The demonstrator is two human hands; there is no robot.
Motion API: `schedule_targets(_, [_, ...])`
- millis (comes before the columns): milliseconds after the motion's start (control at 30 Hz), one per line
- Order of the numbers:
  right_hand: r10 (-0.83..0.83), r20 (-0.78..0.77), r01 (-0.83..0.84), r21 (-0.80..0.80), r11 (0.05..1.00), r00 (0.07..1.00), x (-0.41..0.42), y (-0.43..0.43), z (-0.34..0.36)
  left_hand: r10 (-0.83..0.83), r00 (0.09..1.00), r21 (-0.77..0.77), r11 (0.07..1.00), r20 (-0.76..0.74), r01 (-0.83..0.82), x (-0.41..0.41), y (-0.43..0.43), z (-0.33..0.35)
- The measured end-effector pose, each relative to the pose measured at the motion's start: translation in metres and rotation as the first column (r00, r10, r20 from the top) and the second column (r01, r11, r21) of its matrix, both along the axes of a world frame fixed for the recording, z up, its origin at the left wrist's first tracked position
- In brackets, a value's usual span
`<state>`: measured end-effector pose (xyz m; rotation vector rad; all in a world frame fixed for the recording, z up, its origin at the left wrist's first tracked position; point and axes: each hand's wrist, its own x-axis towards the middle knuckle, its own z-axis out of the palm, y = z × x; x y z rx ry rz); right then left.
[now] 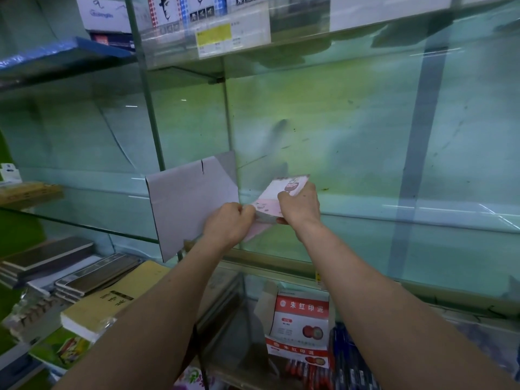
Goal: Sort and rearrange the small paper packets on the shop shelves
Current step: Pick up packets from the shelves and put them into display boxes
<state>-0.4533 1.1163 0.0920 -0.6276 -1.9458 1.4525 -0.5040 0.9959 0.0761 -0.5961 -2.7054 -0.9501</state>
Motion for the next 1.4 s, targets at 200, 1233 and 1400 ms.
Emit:
schedule_targets(200, [0.027,-0.031,-0.028,-0.032,0.999,0.999,0.008,0.0,0.002,0.066,0.991,-0.239,0.967,-0.117,-0.093,0.0,0.001,0.001])
schedule_targets(1233, [-0.103,0.016,0.097,0.217,0.971,0.995,0.195,-0.008,0.018,-0.119,0.91,0.299,0.921,-0.398,0.251,0.145,-0.009,0.019])
schedule_targets(1400, [-0.195,0.033,0.182,0.232,0.956,0.98,0.248,0.006,0.016,-0.215,0.884,0.278,0.895,-0.416,0.348,0.185,0.011,0.028])
